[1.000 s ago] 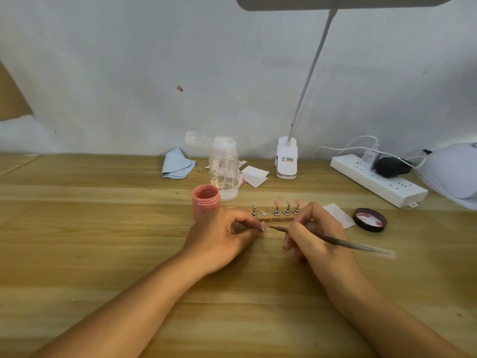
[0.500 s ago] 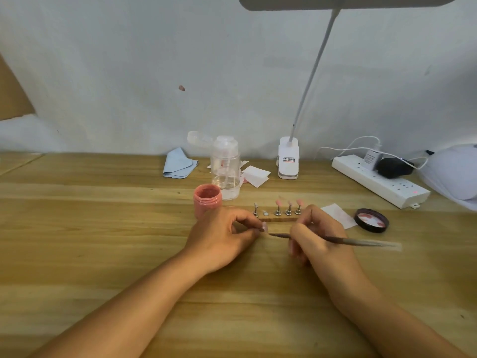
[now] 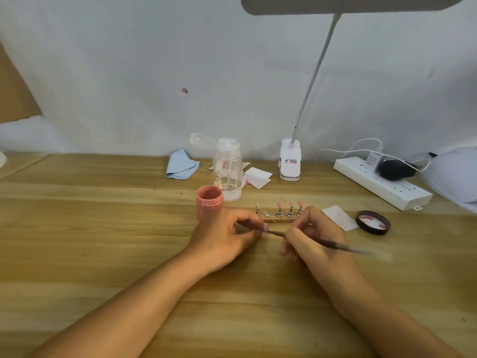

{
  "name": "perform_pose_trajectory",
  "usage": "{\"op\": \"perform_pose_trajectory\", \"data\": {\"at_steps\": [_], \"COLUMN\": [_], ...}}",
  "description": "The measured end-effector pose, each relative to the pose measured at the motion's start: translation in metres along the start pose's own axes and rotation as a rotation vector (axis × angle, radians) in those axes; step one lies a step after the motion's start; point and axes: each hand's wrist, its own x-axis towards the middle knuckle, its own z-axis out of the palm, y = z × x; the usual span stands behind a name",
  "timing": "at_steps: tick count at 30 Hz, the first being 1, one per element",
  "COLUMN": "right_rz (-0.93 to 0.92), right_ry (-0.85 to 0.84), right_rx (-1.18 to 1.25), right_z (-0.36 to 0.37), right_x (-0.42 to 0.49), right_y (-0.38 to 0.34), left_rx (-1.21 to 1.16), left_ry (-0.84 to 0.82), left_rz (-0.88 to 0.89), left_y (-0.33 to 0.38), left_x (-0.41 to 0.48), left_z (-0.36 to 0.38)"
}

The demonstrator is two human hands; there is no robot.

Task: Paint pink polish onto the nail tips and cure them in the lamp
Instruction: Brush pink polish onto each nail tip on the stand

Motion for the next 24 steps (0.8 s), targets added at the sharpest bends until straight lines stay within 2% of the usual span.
{"op": "perform_pose_trajectory", "data": {"at_steps": [4,9,13,17,21,24], "right_rz": [-0.011,0.013,0.013,0.045,0.029,0.023], "right_ry": [0.06,-0.019,0.053,-0.025,0.043,-0.023], "right_rx": [0.082,0.028,0.122,0.106,0.16,0.114], "right_z": [-0.0031,-0.0004,-0.0027,-0.0027,-0.0036,-0.0034], "right_x": [-0.0013,-0.0012,-0.0002,0.0002,0.0009,0.0024], "right_y": [-0.0015,-0.0013,-0.0029,-0.0017,0.0001,-0.0024], "left_rx": [-0.069,-0.106,-0.14,-0.149,-0.178,-0.15], "left_ry": [0.014,0.013,0.013,-0.009,0.01,0.004], "left_rz": [0.01,0.013,0.028,0.027,0.016,0.01], "left_y": [0.0007,0.0033,0.0049,0.007,0.0057,0.0072], "left_x": [-0.001,-0.0024,-0.0009,0.0003,-0.0012,0.0014], "left_z": [-0.0003,-0.0021,0.0002,0.0008,0.0002,-0.0014]}}
